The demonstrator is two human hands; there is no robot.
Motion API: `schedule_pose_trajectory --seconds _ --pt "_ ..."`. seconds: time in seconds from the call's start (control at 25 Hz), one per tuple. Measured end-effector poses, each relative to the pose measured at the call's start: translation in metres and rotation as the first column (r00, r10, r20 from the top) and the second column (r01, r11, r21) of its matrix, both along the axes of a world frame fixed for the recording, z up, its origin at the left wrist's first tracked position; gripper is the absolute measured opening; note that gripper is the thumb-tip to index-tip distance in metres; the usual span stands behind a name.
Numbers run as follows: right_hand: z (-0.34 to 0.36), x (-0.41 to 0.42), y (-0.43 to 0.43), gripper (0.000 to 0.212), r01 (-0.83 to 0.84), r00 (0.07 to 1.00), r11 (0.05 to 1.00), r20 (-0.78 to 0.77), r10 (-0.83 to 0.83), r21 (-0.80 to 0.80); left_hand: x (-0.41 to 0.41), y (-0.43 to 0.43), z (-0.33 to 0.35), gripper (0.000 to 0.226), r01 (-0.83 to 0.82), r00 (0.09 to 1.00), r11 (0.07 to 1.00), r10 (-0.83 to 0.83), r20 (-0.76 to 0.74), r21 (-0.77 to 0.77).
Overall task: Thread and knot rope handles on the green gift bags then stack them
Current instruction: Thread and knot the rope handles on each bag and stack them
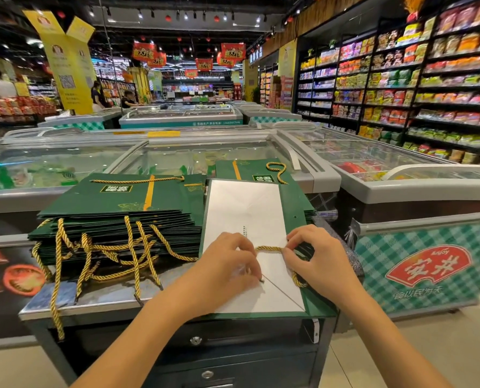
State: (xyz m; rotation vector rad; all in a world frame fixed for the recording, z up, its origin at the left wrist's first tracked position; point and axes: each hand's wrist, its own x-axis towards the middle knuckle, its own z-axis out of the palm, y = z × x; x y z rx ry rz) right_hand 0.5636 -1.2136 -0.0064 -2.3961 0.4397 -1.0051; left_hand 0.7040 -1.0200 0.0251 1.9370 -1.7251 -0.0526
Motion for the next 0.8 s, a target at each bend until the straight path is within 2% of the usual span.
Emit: schedule_pose_trajectory --seconds 0.12,0.2,0.44,0.52,0.6,0.64,0.72,0.8 --pt "0.000 -0.001 0.000 0.011 -0.008 1.000 1.000 0.025 0.008 0.006 0.002 -0.028 0.014 0.005 -0.061 0.996 0.982 0.047 -0.080 -0.180" --pt "0.000 -0.001 0.001 0.012 -0.008 0.999 1.000 0.039 0.008 0.005 0.005 -0.056 0.025 0.005 -0.111 0.987 0.964 0.077 -0.143 -0.242" --pt "0.003 -0.001 0.000 0.008 -0.038 0.998 0.998 0.055 0.035 0.051 0.008 -0.132 0.026 0.005 -0.228 0.946 0.942 0.155 -0.284 -0.245" --pt "0.009 -0.004 0.000 0.006 -0.047 0.996 0.993 0.078 0.039 0.107 0.009 -0.137 0.015 0.006 -0.243 0.949 0.926 0.165 -0.270 -0.288" --pt "0.019 -0.003 -0.009 0.012 0.027 0.991 0.984 0.128 -0.050 0.177 0.009 -0.136 0.005 0.007 -0.234 0.954 0.918 0.152 -0.260 -0.321" --pt "0.025 0.000 -0.019 0.020 0.093 0.987 0.972 0.108 -0.119 0.216 0.010 -0.136 0.002 0.008 -0.231 0.955 0.914 0.147 -0.259 -0.332" --pt "0.037 0.010 -0.038 0.031 0.222 0.975 0.941 -0.046 -0.217 0.257 0.011 -0.137 -0.001 0.007 -0.227 0.957 0.908 0.142 -0.251 -0.352" --pt "0.042 0.022 -0.046 0.032 0.244 0.967 0.922 -0.148 -0.207 0.301 0.013 -0.136 -0.003 0.008 -0.229 0.957 0.901 0.140 -0.253 -0.370"
